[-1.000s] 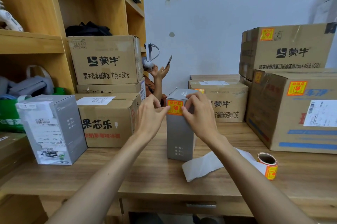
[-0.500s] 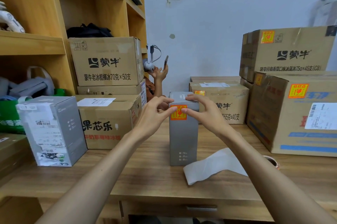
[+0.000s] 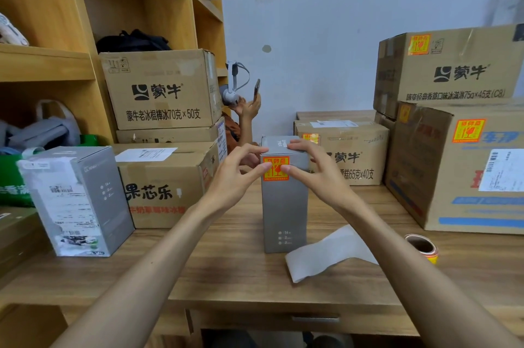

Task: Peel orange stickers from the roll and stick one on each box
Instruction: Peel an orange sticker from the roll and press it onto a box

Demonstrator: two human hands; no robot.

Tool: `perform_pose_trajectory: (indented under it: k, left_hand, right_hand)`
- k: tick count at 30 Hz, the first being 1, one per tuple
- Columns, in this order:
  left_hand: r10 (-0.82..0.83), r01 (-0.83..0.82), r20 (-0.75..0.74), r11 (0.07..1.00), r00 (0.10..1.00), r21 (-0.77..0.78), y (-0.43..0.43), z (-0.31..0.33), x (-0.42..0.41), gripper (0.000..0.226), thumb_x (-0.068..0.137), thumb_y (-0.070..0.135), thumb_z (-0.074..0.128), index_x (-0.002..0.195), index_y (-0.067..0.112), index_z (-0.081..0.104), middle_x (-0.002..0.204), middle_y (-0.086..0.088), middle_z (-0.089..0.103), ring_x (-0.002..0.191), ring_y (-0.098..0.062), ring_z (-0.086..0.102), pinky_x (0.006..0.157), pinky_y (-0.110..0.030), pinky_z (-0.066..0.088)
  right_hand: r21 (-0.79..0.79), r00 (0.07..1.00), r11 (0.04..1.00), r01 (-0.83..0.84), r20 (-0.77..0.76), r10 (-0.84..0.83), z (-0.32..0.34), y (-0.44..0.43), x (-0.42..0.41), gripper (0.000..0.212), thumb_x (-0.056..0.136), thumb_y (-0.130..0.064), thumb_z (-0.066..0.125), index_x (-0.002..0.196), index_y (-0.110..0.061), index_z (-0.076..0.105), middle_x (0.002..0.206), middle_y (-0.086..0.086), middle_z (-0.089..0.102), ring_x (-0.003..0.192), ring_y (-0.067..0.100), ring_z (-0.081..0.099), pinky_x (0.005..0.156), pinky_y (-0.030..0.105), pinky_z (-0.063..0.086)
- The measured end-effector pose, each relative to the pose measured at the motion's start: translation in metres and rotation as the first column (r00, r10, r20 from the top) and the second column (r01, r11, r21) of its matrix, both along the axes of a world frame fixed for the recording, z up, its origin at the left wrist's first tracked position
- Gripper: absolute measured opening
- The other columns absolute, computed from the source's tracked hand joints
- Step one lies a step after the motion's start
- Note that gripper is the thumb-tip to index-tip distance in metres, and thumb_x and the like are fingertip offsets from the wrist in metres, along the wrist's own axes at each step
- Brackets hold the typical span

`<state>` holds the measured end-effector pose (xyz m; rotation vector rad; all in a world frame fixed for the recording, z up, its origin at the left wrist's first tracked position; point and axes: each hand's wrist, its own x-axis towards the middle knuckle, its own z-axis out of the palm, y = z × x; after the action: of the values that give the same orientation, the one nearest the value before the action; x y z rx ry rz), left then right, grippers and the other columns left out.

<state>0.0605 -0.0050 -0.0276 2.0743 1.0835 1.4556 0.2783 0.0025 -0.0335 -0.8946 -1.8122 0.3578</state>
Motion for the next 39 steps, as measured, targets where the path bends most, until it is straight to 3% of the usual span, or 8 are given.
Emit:
perform_pose_trajectory:
  k: [6, 14, 18, 24, 28, 32, 35, 39]
  left_hand:
    - [0.035, -0.034, -0.012, 0.998, 0.999, 0.05, 0.002, -0.008, 0.001, 0.033, 0.095, 0.031, 0.069, 0.128, 0.027, 0.064, 0.107, -0.006, 0.063, 0.098, -0.009, 0.061, 0.076, -0.015, 0.05]
    - [0.007, 0.0, -0.113, 0.998, 0.994, 0.062, 0.003, -0.015, -0.006, 0.053, 0.091, 0.03, 0.074, 0.14, 0.038, 0.052, 0.106, 0.0, 0.062, 0.097, -0.01, 0.065, 0.086, -0.037, 0.057]
    - [0.043, -0.035, -0.11, 0.997, 0.993, 0.074, 0.004, -0.017, -0.002, 0.055, 0.094, 0.028, 0.07, 0.144, 0.038, 0.048, 0.11, 0.005, 0.062, 0.094, -0.008, 0.065, 0.085, -0.037, 0.058]
    - [0.227, -0.18, -0.166, 0.949, 0.96, 0.259, 0.006, -0.029, 0.004, 0.054, 0.099, 0.023, 0.064, 0.147, 0.036, 0.045, 0.119, 0.008, 0.052, 0.1, 0.002, 0.057, 0.08, -0.031, 0.055]
    - [0.292, -0.237, -0.179, 0.932, 0.94, 0.273, 0.003, -0.023, 0.008, 0.045, 0.102, 0.03, 0.057, 0.147, 0.031, 0.05, 0.119, 0.007, 0.049, 0.098, -0.006, 0.059, 0.08, -0.028, 0.05]
    - [0.277, -0.264, -0.322, 0.961, 0.905, 0.084, -0.001, -0.012, 0.012, 0.073, 0.092, 0.07, 0.051, 0.156, 0.041, 0.031, 0.128, 0.01, 0.049, 0.114, -0.011, 0.055, 0.089, -0.037, 0.048]
    - [0.194, -0.231, -0.362, 0.971, 0.912, -0.064, 0.0, -0.007, 0.016, 0.1, 0.079, 0.083, 0.056, 0.16, 0.042, 0.013, 0.145, 0.003, 0.045, 0.126, -0.016, 0.052, 0.1, -0.048, 0.048]
    - [0.112, -0.164, -0.289, 0.972, 0.951, -0.166, 0.003, -0.009, 0.024, 0.118, 0.071, 0.073, 0.076, 0.159, 0.045, 0.002, 0.156, 0.002, 0.041, 0.133, -0.019, 0.05, 0.107, -0.052, 0.046]
  right_hand:
    - [0.074, 0.998, 0.997, 0.025, 0.055, -0.029, -0.005, 0.0, -0.001, 0.045, 0.088, -0.037, 0.071, 0.13, -0.028, 0.055, 0.141, -0.013, 0.049, 0.132, 0.004, 0.041, 0.108, 0.043, 0.043]
    - [0.112, 0.982, 0.993, 0.026, 0.181, -0.046, -0.005, 0.002, 0.005, 0.062, 0.084, -0.037, 0.076, 0.138, -0.024, 0.048, 0.148, -0.007, 0.044, 0.139, 0.008, 0.035, 0.114, 0.037, 0.035]
    - [0.215, 0.96, 0.967, 0.138, 0.209, -0.184, -0.009, 0.003, -0.001, 0.061, 0.086, -0.041, 0.074, 0.139, -0.023, 0.048, 0.146, -0.004, 0.044, 0.137, 0.011, 0.034, 0.111, 0.037, 0.036]
    - [0.414, 0.822, 0.847, 0.334, 0.311, -0.477, -0.007, -0.009, -0.012, 0.053, 0.091, -0.058, 0.052, 0.135, -0.027, 0.054, 0.136, -0.001, 0.052, 0.127, 0.021, 0.042, 0.099, 0.039, 0.039]
    - [0.313, 0.863, 0.904, 0.29, 0.323, -0.389, 0.007, -0.025, 0.0, 0.051, 0.091, -0.061, 0.045, 0.131, -0.034, 0.06, 0.135, -0.01, 0.057, 0.127, 0.012, 0.04, 0.102, 0.039, 0.035]
    - [0.175, 0.952, 0.957, 0.23, 0.164, -0.258, 0.016, -0.029, 0.022, 0.031, 0.093, -0.042, 0.063, 0.121, -0.03, 0.068, 0.137, -0.009, 0.057, 0.127, 0.009, 0.042, 0.107, 0.044, 0.034]
    - [0.12, 0.946, 0.942, 0.313, 0.046, -0.32, 0.012, -0.023, 0.036, 0.041, 0.092, -0.042, 0.065, 0.13, -0.027, 0.061, 0.137, -0.008, 0.054, 0.126, 0.008, 0.043, 0.103, 0.036, 0.039]
    - [-0.188, 0.96, 0.947, 0.262, -0.051, -0.276, -0.002, -0.017, 0.045, 0.06, 0.091, -0.047, 0.065, 0.141, -0.02, 0.047, 0.129, -0.011, 0.052, 0.118, 0.005, 0.047, 0.088, 0.025, 0.04]
